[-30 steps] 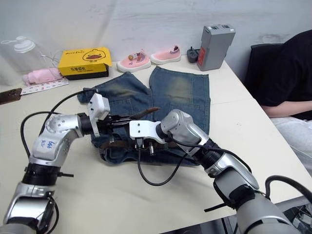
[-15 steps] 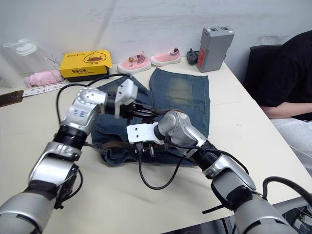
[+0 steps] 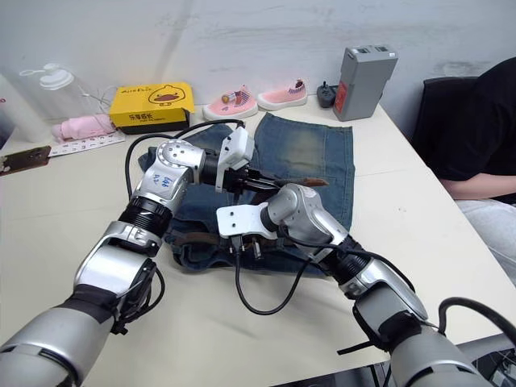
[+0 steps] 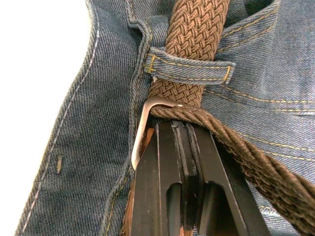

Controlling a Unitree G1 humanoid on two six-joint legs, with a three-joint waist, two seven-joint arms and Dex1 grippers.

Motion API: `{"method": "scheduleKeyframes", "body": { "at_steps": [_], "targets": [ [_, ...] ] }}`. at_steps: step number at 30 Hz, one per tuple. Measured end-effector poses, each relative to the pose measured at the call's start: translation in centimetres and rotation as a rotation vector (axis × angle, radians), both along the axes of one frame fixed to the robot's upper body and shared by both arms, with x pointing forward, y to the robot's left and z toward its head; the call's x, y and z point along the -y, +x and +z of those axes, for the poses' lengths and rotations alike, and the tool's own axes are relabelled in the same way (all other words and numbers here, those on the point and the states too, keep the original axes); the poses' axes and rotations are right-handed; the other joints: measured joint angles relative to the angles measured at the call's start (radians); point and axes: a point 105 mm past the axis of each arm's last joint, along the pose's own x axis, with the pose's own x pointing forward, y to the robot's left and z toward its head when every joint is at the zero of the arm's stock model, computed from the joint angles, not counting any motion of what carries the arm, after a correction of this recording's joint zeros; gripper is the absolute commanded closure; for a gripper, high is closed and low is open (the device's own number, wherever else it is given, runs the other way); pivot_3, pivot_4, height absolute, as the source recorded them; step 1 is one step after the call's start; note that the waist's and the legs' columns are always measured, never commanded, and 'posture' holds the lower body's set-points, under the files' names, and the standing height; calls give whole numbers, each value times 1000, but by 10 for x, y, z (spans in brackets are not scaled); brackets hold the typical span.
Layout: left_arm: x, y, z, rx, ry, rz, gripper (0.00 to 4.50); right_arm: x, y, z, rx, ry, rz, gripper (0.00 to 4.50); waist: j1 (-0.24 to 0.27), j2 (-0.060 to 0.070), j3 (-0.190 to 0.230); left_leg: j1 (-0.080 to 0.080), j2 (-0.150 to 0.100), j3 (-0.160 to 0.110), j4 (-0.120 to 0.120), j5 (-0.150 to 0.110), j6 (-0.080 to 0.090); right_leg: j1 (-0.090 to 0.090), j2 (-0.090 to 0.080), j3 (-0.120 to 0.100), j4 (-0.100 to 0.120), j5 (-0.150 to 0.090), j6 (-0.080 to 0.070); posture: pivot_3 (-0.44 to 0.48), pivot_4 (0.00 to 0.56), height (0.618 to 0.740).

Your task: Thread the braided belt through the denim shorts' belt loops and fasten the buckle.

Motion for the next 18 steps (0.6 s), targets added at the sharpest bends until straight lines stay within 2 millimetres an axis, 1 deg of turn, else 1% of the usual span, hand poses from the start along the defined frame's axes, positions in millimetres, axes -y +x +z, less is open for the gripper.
{"method": "scheduleKeyframes", "body": {
  "at_steps": [5, 6, 8, 9, 10, 11, 12, 13, 14, 16, 18],
  "targets": [
    [0, 1, 0, -1, -9, 11, 4500, 1, 1, 0, 3, -2, -5, 4408, 4, 0, 0, 0, 0, -3, 0, 0, 0, 0, 0, 0, 0, 0, 0, 0, 150, 698],
    [-3, 1, -1, 6, -10, 23, 4500, 0, 1, 0, 5, 2, -6, 4408, 4, 0, 0, 0, 0, -3, 0, 0, 0, 0, 0, 0, 0, 0, 0, 0, 150, 698],
    [-18, 3, -3, 29, -5, 62, 4500, -3, 0, -1, 7, 29, -15, 4408, 0, 1, 0, 0, 1, -3, 0, 0, 0, 0, 0, 0, 0, 0, 0, 0, 150, 698],
    [-25, 3, -4, 46, 1, 82, 4500, -3, 0, -2, 5, 49, -25, 4408, -4, 1, -1, 1, 1, -3, -1, 0, 0, 0, 1, 0, 0, 0, 0, 0, 150, 698],
    [-37, 3, -5, 66, 7, 115, 4500, -2, 0, -2, 1, 71, -40, 4408, -9, 2, 0, 0, 1, -3, -1, 0, 0, -1, 1, 0, 0, 0, 0, 0, 150, 698],
    [-55, 3, -8, 89, 12, 164, 4500, -3, -1, -3, 0, 98, -50, 4408, -17, 2, 0, 0, 2, -3, -1, 0, 0, -1, 1, 0, 0, 0, 0, 0, 150, 698],
    [-63, 3, -9, 96, 15, 187, 4500, -2, -1, -4, -1, 111, -55, 4408, -19, 3, 0, 1, 2, -3, -2, 0, -1, -1, 1, 0, 0, 0, 0, 0, 150, 698],
    [-88, 1, -14, 124, 21, 271, 4500, -1, -1, -3, -9, 146, -74, 4408, -21, 4, 1, 0, 2, -4, -2, 0, -1, -2, 1, 0, 0, 0, 0, 0, 150, 698],
    [-103, -3, -18, 147, 29, 320, 4500, 1, -1, -4, -24, 174, -93, 4408, -21, 4, 1, -1, 2, -4, -2, 0, 0, -1, 1, 0, 0, 0, 0, 0, 150, 698],
    [-125, -13, -35, 163, 54, 404, 4500, 6, 0, -3, -64, 232, -150, 4408, -18, 3, 1, -2, 1, -5, -2, 0, 0, -1, 0, -1, -1, 0, 0, 0, 150, 698],
    [-133, -22, -48, 176, 79, 443, 4500, 10, 2, -1, -97, 276, -205, 4408, -7, 0, 3, -3, 1, -7, -1, -1, 1, -1, -1, -1, -2, 0, 0, 0, 150, 698]
  ]
}}
